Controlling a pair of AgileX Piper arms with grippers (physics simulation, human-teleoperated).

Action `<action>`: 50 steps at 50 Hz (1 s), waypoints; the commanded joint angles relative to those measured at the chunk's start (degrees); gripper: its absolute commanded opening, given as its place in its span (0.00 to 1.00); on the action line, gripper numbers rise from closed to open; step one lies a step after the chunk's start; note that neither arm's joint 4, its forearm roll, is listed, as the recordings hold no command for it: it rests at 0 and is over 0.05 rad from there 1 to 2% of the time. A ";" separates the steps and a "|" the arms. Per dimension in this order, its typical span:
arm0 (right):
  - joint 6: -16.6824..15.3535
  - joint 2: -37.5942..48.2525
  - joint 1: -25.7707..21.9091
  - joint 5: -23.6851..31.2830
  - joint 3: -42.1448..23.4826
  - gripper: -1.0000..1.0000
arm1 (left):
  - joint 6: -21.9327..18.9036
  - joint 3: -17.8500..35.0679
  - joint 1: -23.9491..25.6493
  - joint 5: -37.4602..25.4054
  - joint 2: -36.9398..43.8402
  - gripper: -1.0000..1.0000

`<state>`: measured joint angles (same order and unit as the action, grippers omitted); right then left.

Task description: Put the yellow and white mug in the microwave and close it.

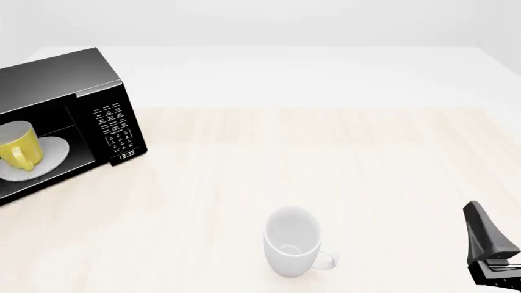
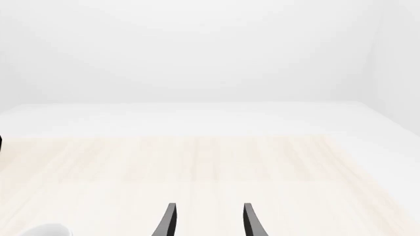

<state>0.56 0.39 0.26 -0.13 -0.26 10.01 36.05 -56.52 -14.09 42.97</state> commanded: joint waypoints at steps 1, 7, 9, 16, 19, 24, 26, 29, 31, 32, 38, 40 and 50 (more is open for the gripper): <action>0.00 0.00 0.00 0.00 0.00 1.00 | -0.06 -0.62 -2.05 1.25 2.05 1.00; 0.00 0.00 -0.01 0.00 0.00 1.00 | -0.35 -1.06 -3.72 2.35 3.34 1.00; 0.00 0.00 -0.01 0.00 0.00 1.00 | -0.34 -1.06 -4.08 2.54 3.71 1.00; -0.01 0.00 0.01 0.00 0.00 1.00 | -0.10 -1.40 -5.76 3.85 5.73 1.00; 0.00 0.00 0.01 0.00 0.00 1.00 | -0.08 -1.46 -6.45 4.44 6.76 1.00; 0.00 -0.01 0.02 0.00 0.00 1.00 | -0.63 -2.05 -7.38 5.60 8.00 1.00; -0.01 0.00 -0.01 0.00 0.00 1.00 | -0.76 -2.17 -7.63 5.94 8.22 1.00; -0.01 -0.01 0.00 0.00 0.00 1.00 | -0.92 -2.26 -8.18 6.51 9.02 1.00; 0.03 0.01 0.00 0.00 0.00 1.00 | -1.31 -2.58 -8.58 7.37 10.12 1.00; -0.02 0.00 -0.01 0.00 0.00 1.00 | -1.59 -2.74 -8.80 7.74 10.43 1.00; 0.00 -0.01 0.01 0.00 0.00 1.00 | -2.47 -3.30 -9.51 9.12 11.90 1.00; 0.00 0.01 0.00 0.00 0.00 1.00 | -3.00 -3.63 -9.95 9.95 12.61 1.00; -0.01 -0.01 0.00 0.00 0.00 1.00 | -6.00 -5.49 -11.93 14.05 16.80 1.00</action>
<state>0.57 0.39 0.26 -0.13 -0.26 6.19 31.97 -66.76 -3.26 56.41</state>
